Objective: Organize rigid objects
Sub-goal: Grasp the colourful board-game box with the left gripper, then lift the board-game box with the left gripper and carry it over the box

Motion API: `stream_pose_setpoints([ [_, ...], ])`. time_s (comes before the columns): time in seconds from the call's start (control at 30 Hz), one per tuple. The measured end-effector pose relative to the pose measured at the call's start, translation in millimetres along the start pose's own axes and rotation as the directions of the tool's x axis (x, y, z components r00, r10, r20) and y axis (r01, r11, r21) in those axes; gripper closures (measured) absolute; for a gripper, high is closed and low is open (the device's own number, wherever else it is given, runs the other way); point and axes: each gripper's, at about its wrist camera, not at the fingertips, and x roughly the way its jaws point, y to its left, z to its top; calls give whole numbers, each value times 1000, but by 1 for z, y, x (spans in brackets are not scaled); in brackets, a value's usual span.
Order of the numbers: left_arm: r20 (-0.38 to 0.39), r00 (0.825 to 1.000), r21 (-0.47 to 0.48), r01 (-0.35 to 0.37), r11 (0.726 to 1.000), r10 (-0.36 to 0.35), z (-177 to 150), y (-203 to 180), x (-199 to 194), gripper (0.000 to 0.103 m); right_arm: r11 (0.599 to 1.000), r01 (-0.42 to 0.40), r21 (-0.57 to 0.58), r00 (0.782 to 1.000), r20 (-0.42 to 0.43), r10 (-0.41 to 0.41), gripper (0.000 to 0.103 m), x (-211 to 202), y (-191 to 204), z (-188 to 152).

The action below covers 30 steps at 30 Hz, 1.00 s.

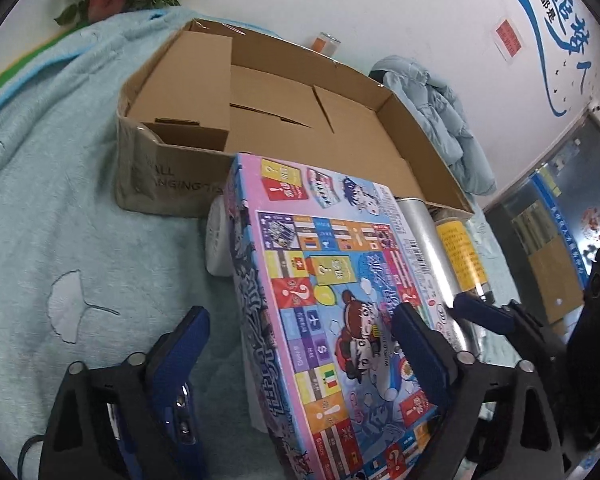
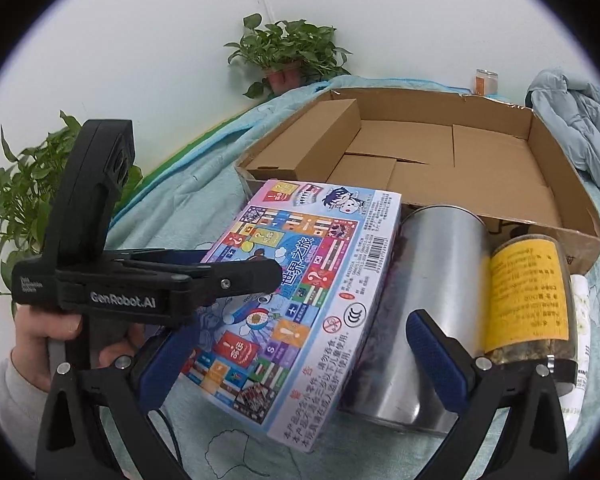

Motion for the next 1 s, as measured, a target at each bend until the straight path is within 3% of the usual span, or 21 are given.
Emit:
stream_pose_setpoints([
  [0.1, -16, 1000, 0, 2, 1000, -2, 0, -1, 0, 17, 999, -44, 14, 998, -47, 45, 1, 12, 6, -2],
  [0.23, -28, 999, -5, 30, 1000, -30, -4, -1, -5, 26, 1000, 1, -26, 999, -49, -2, 0, 18, 14, -7],
  [0.57, 23, 1000, 59, -11, 998, 9, -16, -19, -17, 28, 1000, 30, 10, 999, -23, -30, 0, 16, 16, -11],
  [0.8, 118, 993, 129, -31, 991, 16, -18, -44, -45, 35, 997, 64, 40, 995, 73, -67, 2, -4, 15, -12],
  [1.0, 222, 975, 193, -35, 981, -9, -7, -77, -71, 35, 991, 130, 21, 971, 201, -132, 2, -33, 17, 2],
])
